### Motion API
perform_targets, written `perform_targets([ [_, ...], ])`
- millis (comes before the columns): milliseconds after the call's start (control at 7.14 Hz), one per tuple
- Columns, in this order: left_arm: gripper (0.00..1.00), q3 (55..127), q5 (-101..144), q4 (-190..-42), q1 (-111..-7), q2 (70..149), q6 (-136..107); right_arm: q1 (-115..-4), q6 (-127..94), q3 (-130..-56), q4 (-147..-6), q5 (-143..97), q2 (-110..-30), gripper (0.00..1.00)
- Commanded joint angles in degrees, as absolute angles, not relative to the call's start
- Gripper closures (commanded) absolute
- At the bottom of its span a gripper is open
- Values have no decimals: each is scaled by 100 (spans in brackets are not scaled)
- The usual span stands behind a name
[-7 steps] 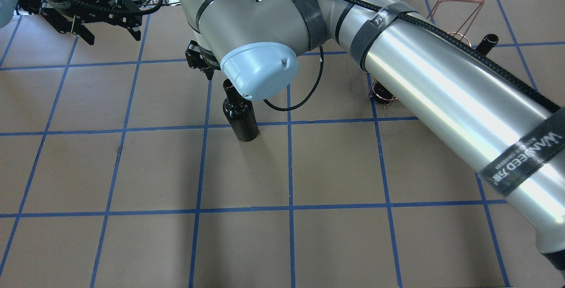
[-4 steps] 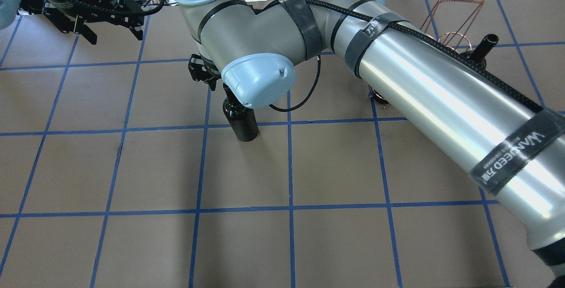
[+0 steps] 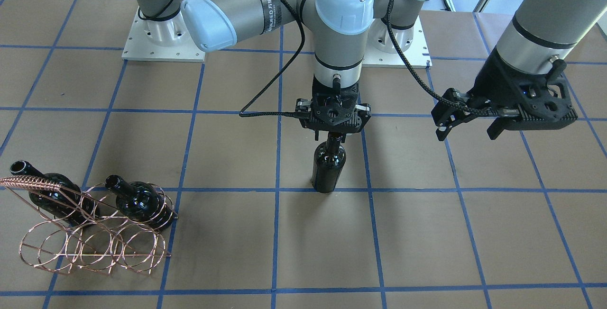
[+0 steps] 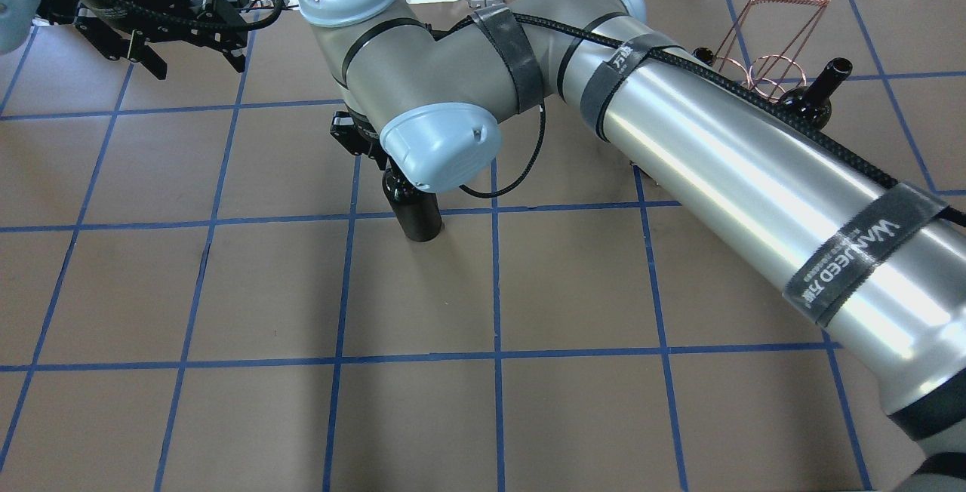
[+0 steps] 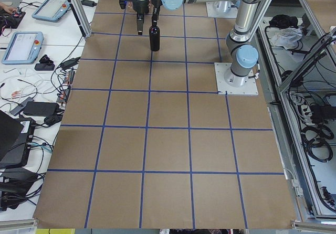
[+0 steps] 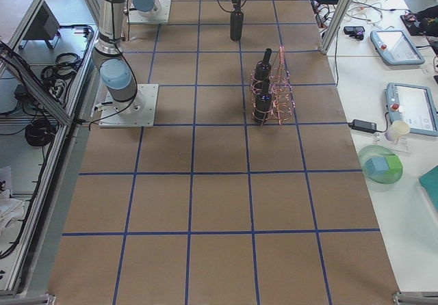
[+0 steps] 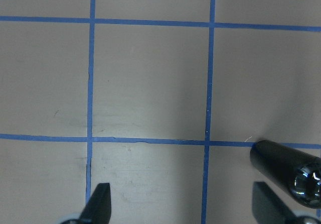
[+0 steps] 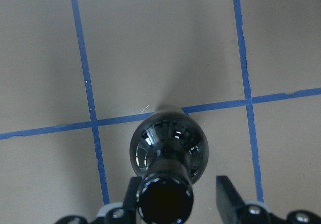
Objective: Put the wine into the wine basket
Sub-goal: 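Close the right gripper on the bottle neck and lift it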
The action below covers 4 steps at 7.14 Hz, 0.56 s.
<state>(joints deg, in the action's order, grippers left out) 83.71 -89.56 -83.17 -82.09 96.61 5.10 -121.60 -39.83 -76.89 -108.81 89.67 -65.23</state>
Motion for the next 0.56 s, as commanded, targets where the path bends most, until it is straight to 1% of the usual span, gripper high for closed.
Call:
perform_targets([
  [0, 0, 8385, -8956, -8323, -8209, 9650, 510, -12164, -4034, -7690, -10977, 8912, -6513, 72],
  [140, 0, 8385, -8956, -8323, -8209, 9659, 510, -12155, -4034, -7690, -11030, 8912, -6504, 77],
  [280, 0, 8385, -8965, -8315, -8209, 9659, 510, -12155, -4095, -7690, -11039, 8903, -6513, 88],
  [420, 0, 8385, -8965, -8314, -8209, 9659, 510, -12155, -4078, -7690, -11039, 8903, -6513, 90],
])
